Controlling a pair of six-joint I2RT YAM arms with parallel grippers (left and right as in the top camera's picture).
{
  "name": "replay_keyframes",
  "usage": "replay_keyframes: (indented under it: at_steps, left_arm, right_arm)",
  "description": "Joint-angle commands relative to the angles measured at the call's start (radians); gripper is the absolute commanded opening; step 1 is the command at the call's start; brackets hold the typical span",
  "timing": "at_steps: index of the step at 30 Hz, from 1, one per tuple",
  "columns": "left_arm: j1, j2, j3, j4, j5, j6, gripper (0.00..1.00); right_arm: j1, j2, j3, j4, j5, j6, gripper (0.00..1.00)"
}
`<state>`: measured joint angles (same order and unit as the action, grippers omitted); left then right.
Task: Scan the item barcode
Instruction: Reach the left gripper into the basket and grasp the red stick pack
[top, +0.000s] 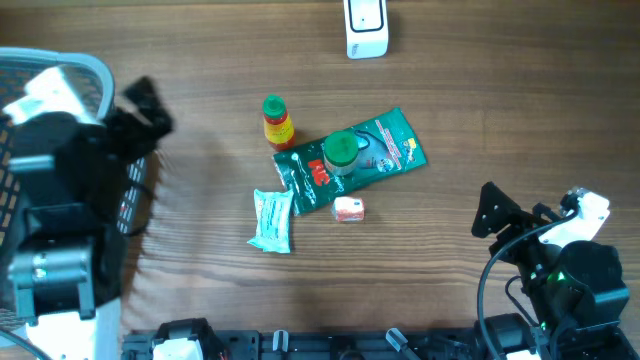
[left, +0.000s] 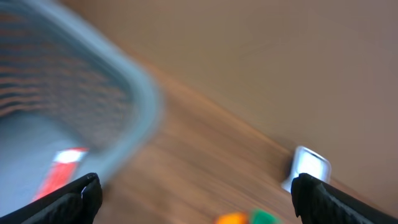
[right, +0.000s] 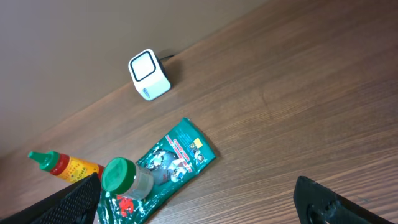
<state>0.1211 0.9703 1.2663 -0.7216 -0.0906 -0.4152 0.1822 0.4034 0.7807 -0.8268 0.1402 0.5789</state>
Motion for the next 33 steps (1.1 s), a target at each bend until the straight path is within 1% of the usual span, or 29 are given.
replay_keyframes:
  at_steps: [1, 3, 5, 7, 10, 14, 16, 19, 20, 21, 22, 23, 24, 25, 28, 31, 33]
  left_arm:
    - [0.218, 0.027, -0.001, -0.035, 0.01, 0.018, 1.0]
    - [0.338, 0.056, -0.001, -0.043, 0.094, 0.018, 1.0]
    - [0.486, 0.109, -0.001, -0.03, 0.214, 0.015, 1.0]
    - [0.563, 0.159, -0.001, -0.011, 0.24, 0.008, 1.0]
    - [0.628, 0.253, -0.001, 0.024, 0.24, 0.003, 1.0]
    - [0.638, 0.392, -0.001, 0.087, 0.24, 0.005, 1.0]
    - [0.638, 0.446, -0.001, 0.114, 0.24, 0.036, 1.0]
    - [0.626, 0.539, -0.001, 0.121, 0.257, 0.178, 1.0]
    - [0.618, 0.571, -0.002, 0.097, 0.294, 0.25, 1.0]
    - [0.611, 0.593, -0.002, 0.076, 0.316, 0.292, 1.0]
    - [0.602, 0.616, -0.002, 0.059, 0.322, 0.322, 0.97]
    - [0.594, 0.636, -0.002, 0.053, 0.322, 0.339, 0.92]
    - [0.587, 0.653, -0.002, 0.051, 0.323, 0.351, 0.9]
    - [0.577, 0.669, -0.002, 0.05, 0.322, 0.376, 0.89]
    - [0.537, 0.719, -0.004, 0.039, 0.318, 0.513, 0.9]
    - [0.51, 0.769, -0.004, 0.04, 0.263, 0.543, 0.94]
    - [0.493, 0.81, -0.004, 0.04, 0.211, 0.543, 0.94]
  right_arm:
    - [-0.003, -0.003, 0.004, 0.004, 0.025, 0.054, 0.99]
    - [-0.003, 0.003, -0.003, 0.007, 0.024, 0.054, 1.0]
    - [-0.003, 0.017, -0.004, 0.008, 0.024, 0.054, 1.0]
    - [-0.003, 0.03, -0.004, 0.011, 0.024, 0.057, 1.0]
    - [-0.003, 0.058, -0.004, 0.019, 0.024, 0.108, 1.0]
    - [-0.003, 0.115, -0.004, 0.026, 0.024, 0.158, 1.0]
    - [-0.003, 0.145, -0.004, 0.026, 0.024, 0.157, 1.0]
    - [-0.003, 0.195, -0.004, 0.026, 0.024, 0.157, 1.0]
    - [-0.003, 0.217, -0.004, 0.03, 0.025, 0.157, 1.0]
    - [-0.003, 0.236, -0.004, 0.036, 0.024, 0.158, 1.0]
    - [-0.003, 0.252, -0.004, 0.044, 0.024, 0.158, 0.99]
    - [-0.003, 0.27, -0.004, 0.056, 0.024, 0.158, 1.0]
    - [-0.003, 0.286, -0.004, 0.064, 0.023, 0.158, 1.0]
    - [-0.003, 0.297, -0.004, 0.068, 0.015, 0.158, 1.0]
    - [-0.003, 0.307, -0.004, 0.072, 0.005, 0.157, 1.0]
    - [-0.003, 0.307, -0.004, 0.074, 0.006, 0.154, 1.0]
    - [-0.003, 0.307, -0.004, 0.074, 0.006, 0.154, 1.0]
